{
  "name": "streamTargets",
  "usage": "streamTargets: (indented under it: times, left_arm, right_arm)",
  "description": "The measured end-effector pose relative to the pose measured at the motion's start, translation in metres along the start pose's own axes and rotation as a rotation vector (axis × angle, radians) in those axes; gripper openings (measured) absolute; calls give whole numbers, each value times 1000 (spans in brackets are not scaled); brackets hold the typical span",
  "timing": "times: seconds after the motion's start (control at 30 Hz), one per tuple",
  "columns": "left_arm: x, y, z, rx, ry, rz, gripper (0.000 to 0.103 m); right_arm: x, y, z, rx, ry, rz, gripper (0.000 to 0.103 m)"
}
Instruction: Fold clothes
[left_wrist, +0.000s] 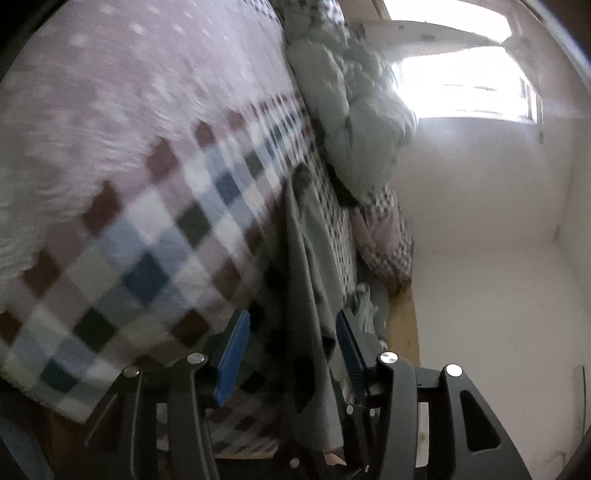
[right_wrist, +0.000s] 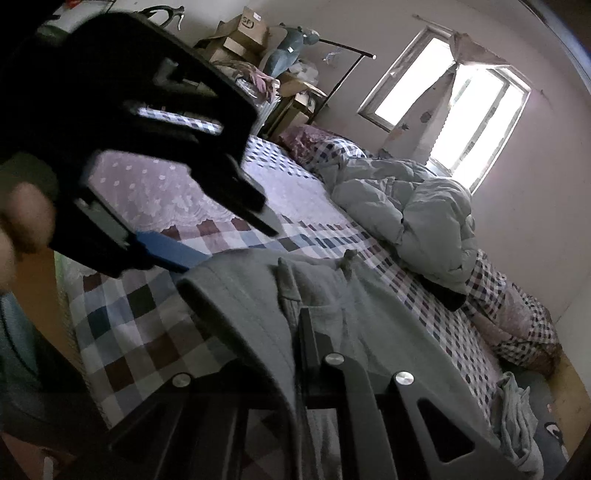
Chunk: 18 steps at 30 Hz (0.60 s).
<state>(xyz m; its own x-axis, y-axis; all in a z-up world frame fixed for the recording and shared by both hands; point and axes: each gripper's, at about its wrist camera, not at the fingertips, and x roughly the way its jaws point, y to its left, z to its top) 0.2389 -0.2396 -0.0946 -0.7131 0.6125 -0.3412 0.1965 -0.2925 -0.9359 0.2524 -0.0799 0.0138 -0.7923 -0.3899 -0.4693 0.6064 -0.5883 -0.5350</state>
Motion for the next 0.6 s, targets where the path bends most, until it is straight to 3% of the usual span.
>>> streamTargets:
  times: [0.23,0.27,0.3,0.33,0.6]
  left_arm:
    - [35,-29,32,114,83,51,54]
    - [38,-31,38,125,85,58,58]
    - [42,-34,45,135,89,65,70]
    - [50,-36,52,141,103,75,73]
    - [103,-54,90,204,212,164,73]
  right_arm:
    - [-9,-7,2,28,-3,15,4]
    - [-10,-8,2,29,-3,19,4]
    - [-10,-8,2,31,-3,23,4]
    - [-10,-9,2,32,-3,27,4]
    - [-18,-22,5,66,-22,40,4]
